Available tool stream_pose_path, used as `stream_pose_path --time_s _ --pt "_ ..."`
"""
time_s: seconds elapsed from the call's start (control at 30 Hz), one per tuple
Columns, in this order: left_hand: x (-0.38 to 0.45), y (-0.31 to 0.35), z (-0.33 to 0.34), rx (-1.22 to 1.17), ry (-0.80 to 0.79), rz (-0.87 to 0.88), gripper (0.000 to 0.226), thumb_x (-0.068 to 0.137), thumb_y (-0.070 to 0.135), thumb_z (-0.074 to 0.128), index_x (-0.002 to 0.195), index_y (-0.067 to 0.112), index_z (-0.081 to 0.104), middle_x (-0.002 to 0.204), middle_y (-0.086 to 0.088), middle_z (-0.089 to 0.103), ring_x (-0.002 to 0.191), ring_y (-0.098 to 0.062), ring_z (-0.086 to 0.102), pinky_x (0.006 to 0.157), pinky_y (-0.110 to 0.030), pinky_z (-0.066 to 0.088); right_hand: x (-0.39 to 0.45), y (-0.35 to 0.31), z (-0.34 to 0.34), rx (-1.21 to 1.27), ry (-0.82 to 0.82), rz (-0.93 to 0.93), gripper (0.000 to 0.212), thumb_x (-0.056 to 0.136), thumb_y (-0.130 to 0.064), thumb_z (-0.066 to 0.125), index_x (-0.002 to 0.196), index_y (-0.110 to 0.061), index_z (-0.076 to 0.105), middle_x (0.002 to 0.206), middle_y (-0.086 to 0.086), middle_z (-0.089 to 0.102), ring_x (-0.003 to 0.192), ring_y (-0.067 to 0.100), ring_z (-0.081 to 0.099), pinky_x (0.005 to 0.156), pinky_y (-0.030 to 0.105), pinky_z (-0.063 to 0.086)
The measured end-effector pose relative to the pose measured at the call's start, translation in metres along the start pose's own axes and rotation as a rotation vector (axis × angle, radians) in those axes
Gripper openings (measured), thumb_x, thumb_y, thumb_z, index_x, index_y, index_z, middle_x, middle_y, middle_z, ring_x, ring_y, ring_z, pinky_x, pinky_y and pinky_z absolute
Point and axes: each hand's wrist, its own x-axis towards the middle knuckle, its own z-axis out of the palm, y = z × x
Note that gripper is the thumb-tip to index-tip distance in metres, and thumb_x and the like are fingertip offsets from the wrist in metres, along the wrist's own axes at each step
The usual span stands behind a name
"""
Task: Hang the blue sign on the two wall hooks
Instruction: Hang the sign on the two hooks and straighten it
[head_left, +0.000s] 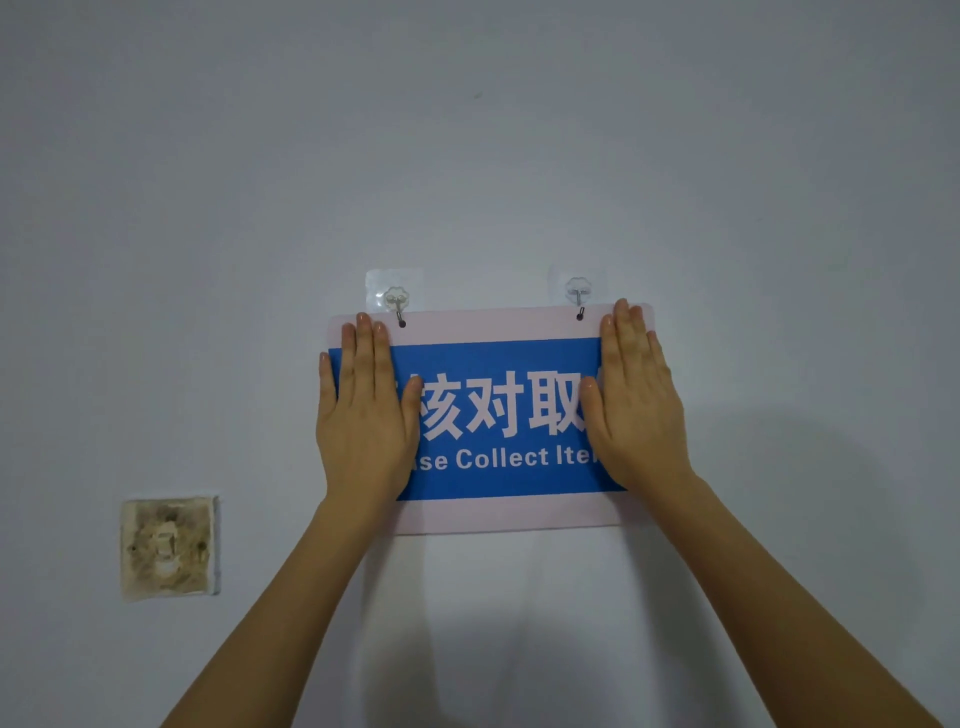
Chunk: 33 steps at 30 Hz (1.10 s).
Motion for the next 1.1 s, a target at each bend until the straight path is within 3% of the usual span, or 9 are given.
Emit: stream_pose_path --time_s 0.17,0.3,0.47,0.63,0.8,0.97,1.03,1.1 --pt "-0.003 -0.001 0.003 -0.058 0.009 -0.013 0.067 0.095 0.043 0.017 0.150 0.005 0.012 0.159 -0.012 0.017 0.147 -0.023 0.014 0.119 -0.035 0.003 -0.008 0.000 0.005 -0.007 0.011 0.043 0.060 0.094 -0.025 0.031 0.146 0.003 0.021 0.156 0.019 0.020 0.146 0.026 0.013 0.120 0.027 -0.002" --pt "-0.017 -0.004 0.008 -0.142 0.029 -0.068 0.067 0.096 0.043 0.018 0.150 0.007 0.006 0.160 -0.009 0.010 0.147 -0.014 0.002 0.118 -0.024 -0.009 -0.023 0.003 0.009 -0.006 0.006 0.097 0.061 0.095 -0.028 0.030 0.148 0.000 0.017 0.157 0.016 0.018 0.145 0.023 0.010 0.119 0.024 -0.005" --pt "-0.042 -0.010 0.016 -0.141 0.029 -0.106 0.065 0.097 0.040 0.016 0.150 0.005 0.007 0.160 -0.011 0.010 0.147 -0.017 0.003 0.117 -0.022 -0.014 -0.046 0.007 0.011 -0.018 -0.009 0.110 0.061 0.094 -0.028 0.029 0.147 0.001 0.017 0.156 0.019 0.020 0.144 0.025 0.010 0.119 0.026 -0.005" --pt "-0.075 -0.019 0.020 -0.153 -0.004 -0.113 0.065 0.097 0.041 0.016 0.150 0.006 0.004 0.160 -0.010 0.009 0.147 -0.016 0.002 0.118 -0.022 -0.013 -0.077 0.010 0.014 -0.004 -0.037 0.112 0.060 0.096 -0.029 0.027 0.146 0.002 0.017 0.156 0.017 0.017 0.147 0.012 -0.007 0.121 0.029 -0.003" --pt "-0.114 -0.034 0.018 -0.110 -0.066 -0.095 0.065 0.098 0.043 0.012 0.150 0.004 0.006 0.158 -0.013 0.015 0.147 -0.018 0.006 0.121 -0.030 -0.004 -0.121 0.018 0.010 -0.029 -0.119 0.094 0.061 0.099 -0.034 0.016 0.147 0.003 0.016 0.160 0.002 -0.009 0.148 0.018 -0.002 0.122 0.035 0.000" --pt "-0.132 0.000 0.011 -0.104 -0.055 0.137 0.060 0.097 0.034 0.021 0.145 -0.002 0.018 0.154 -0.015 0.022 0.149 -0.020 -0.004 0.121 -0.036 0.000 -0.140 -0.014 0.006 -0.029 -0.143 -0.085 0.058 0.099 -0.031 0.014 0.150 -0.003 0.008 0.160 0.007 -0.004 0.148 0.020 -0.001 0.122 0.038 0.000" --pt "-0.137 0.020 0.020 -0.115 -0.046 0.223 0.061 0.099 0.037 0.020 0.148 0.002 0.014 0.159 -0.012 0.009 0.149 -0.019 -0.005 0.121 -0.037 0.004 -0.138 -0.031 0.007 -0.029 -0.168 -0.153 0.058 0.099 -0.032 0.012 0.150 -0.008 -0.001 0.161 0.005 -0.004 0.148 0.018 -0.004 0.122 0.036 -0.002" --pt "-0.141 0.032 0.029 -0.126 -0.041 0.267 0.062 0.100 0.039 0.018 0.150 0.006 0.004 0.161 -0.006 -0.006 0.149 -0.019 -0.005 0.120 -0.038 0.006 -0.137 -0.044 0.010 -0.038 -0.204 -0.196 0.058 0.100 -0.034 0.010 0.150 -0.010 -0.005 0.159 0.008 0.013 0.148 0.016 -0.007 0.121 0.036 0.000"
